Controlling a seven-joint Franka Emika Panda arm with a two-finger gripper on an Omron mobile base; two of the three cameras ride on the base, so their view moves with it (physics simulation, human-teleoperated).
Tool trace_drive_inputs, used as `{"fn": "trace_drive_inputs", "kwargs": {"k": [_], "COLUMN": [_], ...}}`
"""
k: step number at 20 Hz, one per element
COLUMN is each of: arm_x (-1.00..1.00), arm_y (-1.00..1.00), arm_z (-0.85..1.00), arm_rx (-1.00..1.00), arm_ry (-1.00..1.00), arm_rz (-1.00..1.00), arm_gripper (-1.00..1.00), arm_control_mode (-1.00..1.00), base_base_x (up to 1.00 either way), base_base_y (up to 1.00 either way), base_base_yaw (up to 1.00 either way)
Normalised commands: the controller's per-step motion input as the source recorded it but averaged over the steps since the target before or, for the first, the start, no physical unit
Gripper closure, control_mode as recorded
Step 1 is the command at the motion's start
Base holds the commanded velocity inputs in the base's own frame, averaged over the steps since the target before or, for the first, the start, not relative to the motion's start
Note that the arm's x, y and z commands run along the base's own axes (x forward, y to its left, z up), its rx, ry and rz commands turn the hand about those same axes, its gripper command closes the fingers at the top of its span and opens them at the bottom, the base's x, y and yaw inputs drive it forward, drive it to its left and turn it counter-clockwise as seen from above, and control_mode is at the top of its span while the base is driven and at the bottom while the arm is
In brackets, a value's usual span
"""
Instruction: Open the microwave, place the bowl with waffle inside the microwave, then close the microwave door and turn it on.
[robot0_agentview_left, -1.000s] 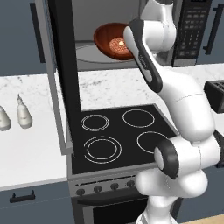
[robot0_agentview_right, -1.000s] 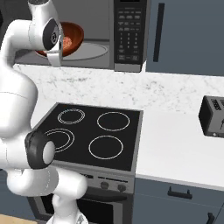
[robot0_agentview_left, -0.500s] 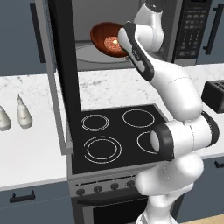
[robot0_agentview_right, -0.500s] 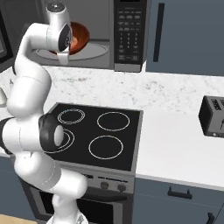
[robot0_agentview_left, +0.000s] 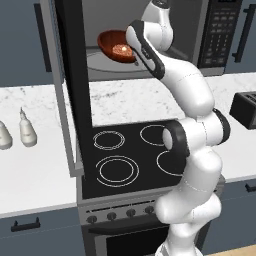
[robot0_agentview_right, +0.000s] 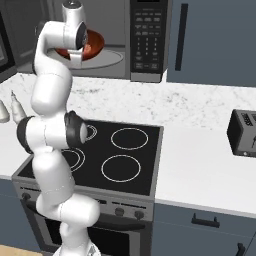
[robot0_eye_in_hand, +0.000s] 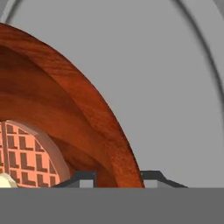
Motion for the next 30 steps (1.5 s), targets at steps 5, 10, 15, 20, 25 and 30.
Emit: {"fn": "trace_drive_inputs", "kwargs": {"k": [5, 10, 15, 20, 25, 30], "arm_x": [0.36, 0.02, -0.34, -1.00, -1.00, -1.00], "arm_y": [0.15, 0.00, 0.00, -0.04, -0.14, -0.20], "arm_z": [-0.16, -0.20, -0.36, -0.76, -0.72, 0.38], "arm_rx": [0.01, 0.09, 0.15, 0.25, 0.30, 0.26], "arm_ry": [0.00, -0.21, -0.50, -0.74, -0.62, -0.18], "arm_rz": [0.00, 0.00, 0.00, 0.00, 0.00, 0.00], "arm_gripper": [-1.00, -1.00, -1.00, -1.00, -1.00, -1.00], "arm_control_mode": [-1.00, -1.00, -1.00, -1.00, -1.00, -1.00], "base_base_x": [0.00, 0.00, 0.00, 0.00, 0.00, 0.00], "base_base_y": [0.00, 0.00, 0.00, 0.00, 0.00, 0.00], "base_base_yaw": [0.00, 0.00, 0.00, 0.00, 0.00, 0.00]}}
